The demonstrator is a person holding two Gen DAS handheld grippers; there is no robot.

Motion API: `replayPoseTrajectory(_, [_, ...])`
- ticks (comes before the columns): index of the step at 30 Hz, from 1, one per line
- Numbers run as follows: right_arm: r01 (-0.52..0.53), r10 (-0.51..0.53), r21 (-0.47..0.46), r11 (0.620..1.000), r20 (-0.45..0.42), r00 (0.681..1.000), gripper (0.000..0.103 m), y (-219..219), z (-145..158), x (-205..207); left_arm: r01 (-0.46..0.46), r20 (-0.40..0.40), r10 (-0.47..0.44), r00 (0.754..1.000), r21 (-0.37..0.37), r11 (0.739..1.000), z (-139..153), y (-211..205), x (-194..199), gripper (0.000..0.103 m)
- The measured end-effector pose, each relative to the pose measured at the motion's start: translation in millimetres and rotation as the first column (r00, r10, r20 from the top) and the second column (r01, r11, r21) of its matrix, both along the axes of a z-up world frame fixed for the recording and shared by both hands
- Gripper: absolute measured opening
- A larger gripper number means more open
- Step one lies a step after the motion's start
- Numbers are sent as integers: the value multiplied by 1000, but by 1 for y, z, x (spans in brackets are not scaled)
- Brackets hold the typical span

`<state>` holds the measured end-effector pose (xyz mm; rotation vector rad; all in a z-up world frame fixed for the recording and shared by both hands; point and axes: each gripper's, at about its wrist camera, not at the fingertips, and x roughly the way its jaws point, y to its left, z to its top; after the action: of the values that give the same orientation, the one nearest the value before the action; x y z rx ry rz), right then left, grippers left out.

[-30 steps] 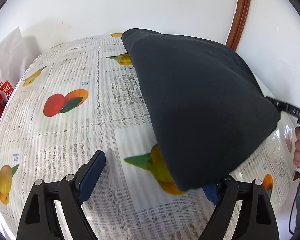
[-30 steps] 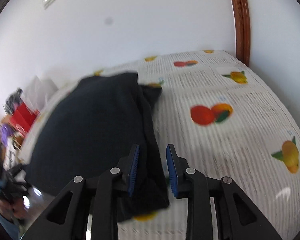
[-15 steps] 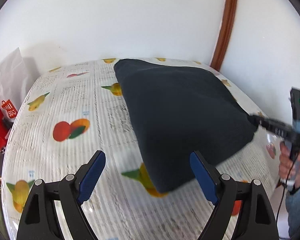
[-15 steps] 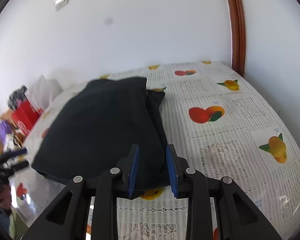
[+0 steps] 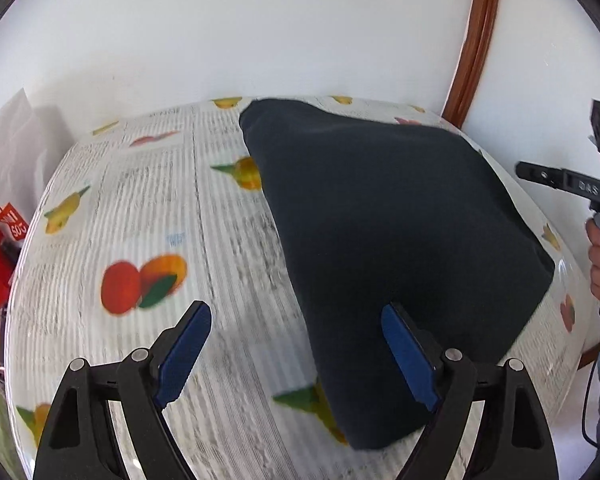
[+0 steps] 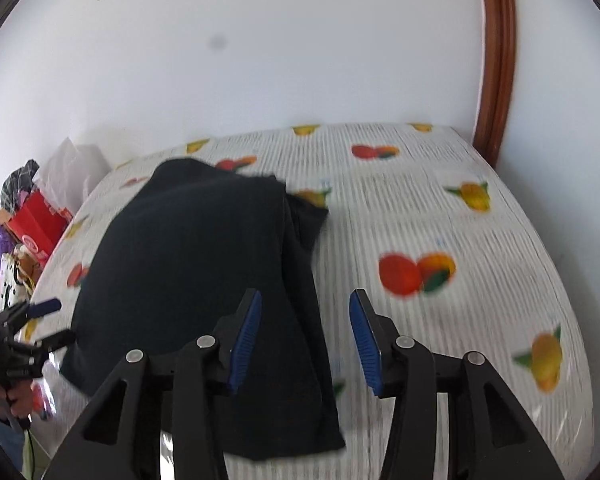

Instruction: Fold small clothes

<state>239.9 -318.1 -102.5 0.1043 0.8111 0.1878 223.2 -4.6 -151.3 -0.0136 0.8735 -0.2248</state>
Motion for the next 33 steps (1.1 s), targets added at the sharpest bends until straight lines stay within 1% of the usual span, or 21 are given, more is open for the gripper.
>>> replayPoseTrajectory(3, [-10, 12, 46, 999, -28, 1000, 49, 7, 3, 44, 0, -9, 0, 1000, -31, 1000, 3, 3, 18, 86])
replayPoseTrajectory(6, [-2, 8, 76, 997, -72, 997, 49, 9, -4, 86, 32, -25, -35, 999, -90, 995, 5, 0, 39, 85])
replayPoseTrajectory(8, [4, 9, 102, 995, -118, 993, 49, 11, -16, 111, 59, -39, -62, 997, -78, 995, 4, -9, 47, 85])
replayPoseTrajectory(12, [22, 37, 236, 971, -242, 970, 49, 11, -40, 145, 94, -90, -98, 991, -43, 995, -13, -23, 59, 88])
replayPoseTrajectory(15, [5, 91, 287, 958, -319, 943, 47, 18, -52, 163, 99, -123, -108, 987, -80, 992, -24, -23, 64, 89])
replayPoseTrajectory(16, [-2, 102, 303, 953, -316, 943, 39, 20, -53, 167, 99, -133, -111, 985, -99, 990, -25, -21, 65, 89])
replayPoseTrajectory(17, [-19, 117, 310, 950, -297, 948, 25, 23, -52, 169, 99, -143, -115, 983, -111, 989, -26, -19, 66, 89])
replayPoseTrajectory(18, [-32, 117, 298, 954, -273, 955, 24, 25, -48, 169, 102, -149, -119, 982, -122, 987, -27, -18, 67, 89])
replayPoseTrajectory(19, [-59, 119, 266, 962, -214, 970, 18, 28, -38, 165, 104, -153, -123, 981, -130, 986, -27, -17, 67, 89])
replayPoseTrajectory(21, [-119, 128, 236, 964, -20, 992, 15, 28, -13, 149, 108, -151, -126, 980, -126, 986, -27, -18, 65, 89])
replayPoseTrajectory(22, [-159, 140, 213, 964, 100, 985, 13, 28, 1, 135, 110, -149, -128, 981, -124, 986, -27, -19, 65, 89])
replayPoseTrajectory(23, [-169, 142, 164, 972, 164, 976, 12, 31, 6, 127, 111, -146, -129, 981, -122, 986, -27, -19, 64, 89])
replayPoseTrajectory(24, [-155, 141, 66, 986, 181, 973, 11, 38, 4, 124, 112, -145, -129, 981, -121, 986, -27, -20, 63, 89])
replayPoseTrajectory(25, [-137, 134, 10, 991, 145, 980, 11, 43, -4, 130, 115, -141, -131, 981, -118, 986, -27, -21, 62, 89])
replayPoseTrajectory(26, [-112, 113, -21, 994, 88, 990, 10, 45, -15, 138, 116, -139, -132, 981, -116, 986, -26, -21, 61, 89])
replayPoseTrajectory(27, [-72, 73, -55, 996, 13, 997, 6, 46, -30, 148, 116, -139, -132, 982, -117, 986, -26, -21, 61, 89])
replayPoseTrajectory(28, [-45, 42, -92, 995, -26, 999, 3, 45, -38, 154, 113, -142, -129, 981, -117, 987, -26, -22, 60, 89])
replayPoseTrajectory(29, [-19, 12, -124, 992, -56, 998, 3, 41, -43, 157, 110, -142, -126, 982, -116, 987, -25, -22, 59, 89])
replayPoseTrajectory(30, [6, -16, -124, 992, -77, 997, 3, 33, -44, 157, 107, -139, -122, 983, -113, 988, -24, -22, 57, 89])
replayPoseTrajectory(32, [25, -25, -13, 1000, -45, 999, 5, 11, -31, 142, 107, -131, -120, 984, -99, 989, -22, -24, 54, 89])
replayPoseTrajectory(33, [31, -32, -3, 1000, -30, 999, 5, 5, -24, 133, 108, -127, -119, 985, -90, 990, -21, -22, 54, 89])
